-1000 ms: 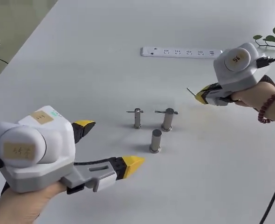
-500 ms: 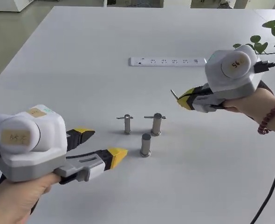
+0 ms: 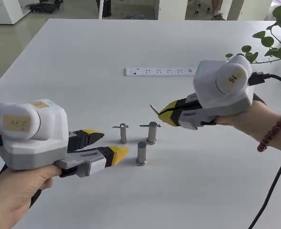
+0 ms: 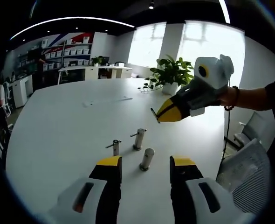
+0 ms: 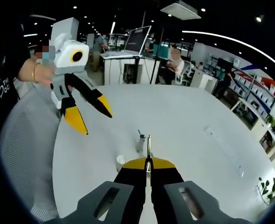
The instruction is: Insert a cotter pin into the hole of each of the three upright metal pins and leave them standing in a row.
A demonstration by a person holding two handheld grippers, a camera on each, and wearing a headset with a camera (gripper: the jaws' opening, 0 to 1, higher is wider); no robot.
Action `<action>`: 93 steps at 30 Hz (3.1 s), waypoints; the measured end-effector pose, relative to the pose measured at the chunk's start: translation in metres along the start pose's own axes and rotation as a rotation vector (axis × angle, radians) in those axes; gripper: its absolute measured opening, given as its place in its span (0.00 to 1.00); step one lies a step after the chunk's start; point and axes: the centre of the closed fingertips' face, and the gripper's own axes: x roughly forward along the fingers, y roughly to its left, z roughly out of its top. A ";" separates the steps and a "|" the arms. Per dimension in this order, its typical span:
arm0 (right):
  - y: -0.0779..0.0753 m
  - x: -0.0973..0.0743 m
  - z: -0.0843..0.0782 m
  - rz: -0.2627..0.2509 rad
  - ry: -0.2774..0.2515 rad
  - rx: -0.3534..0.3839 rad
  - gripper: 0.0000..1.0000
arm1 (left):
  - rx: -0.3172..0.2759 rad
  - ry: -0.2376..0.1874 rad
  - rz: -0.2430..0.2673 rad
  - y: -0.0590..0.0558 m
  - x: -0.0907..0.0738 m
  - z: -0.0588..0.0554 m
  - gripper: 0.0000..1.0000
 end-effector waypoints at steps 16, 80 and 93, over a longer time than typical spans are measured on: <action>0.047 0.008 0.005 0.098 0.030 -0.203 0.00 | -0.114 0.034 -0.099 -0.016 0.008 0.004 0.25; 0.060 0.013 0.002 0.106 -0.003 -0.087 0.02 | -0.210 0.061 -0.157 -0.025 0.028 0.008 0.00; 0.064 0.005 -0.010 0.229 -0.049 0.245 0.10 | -0.042 0.096 -0.202 -0.027 0.022 0.000 0.00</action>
